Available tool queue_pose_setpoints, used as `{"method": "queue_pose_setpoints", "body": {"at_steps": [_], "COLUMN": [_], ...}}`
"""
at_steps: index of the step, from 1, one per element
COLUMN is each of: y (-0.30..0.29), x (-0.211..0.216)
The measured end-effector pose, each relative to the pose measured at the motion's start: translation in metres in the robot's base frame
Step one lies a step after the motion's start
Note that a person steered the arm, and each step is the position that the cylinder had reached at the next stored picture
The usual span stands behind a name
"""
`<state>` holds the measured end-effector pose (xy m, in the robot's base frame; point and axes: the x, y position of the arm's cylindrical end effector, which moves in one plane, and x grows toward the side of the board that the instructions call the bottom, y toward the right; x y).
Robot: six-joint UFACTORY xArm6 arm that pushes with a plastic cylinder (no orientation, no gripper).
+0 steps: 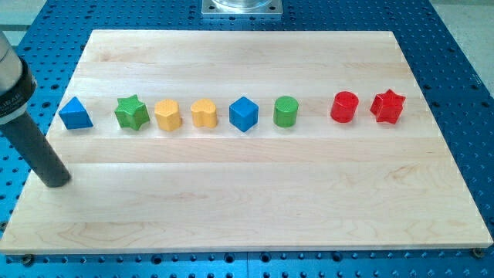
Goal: Move the blue triangle to the top left side of the green star
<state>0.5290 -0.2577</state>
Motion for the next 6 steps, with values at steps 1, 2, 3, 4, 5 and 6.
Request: {"method": "queue_pose_setpoints", "body": {"at_steps": [1, 2, 3, 4, 5, 6], "y": [0.0, -0.002, -0.014, -0.014, -0.004, 0.015], "x": [0.0, -0.007, -0.072, -0.084, -0.109, -0.137]}}
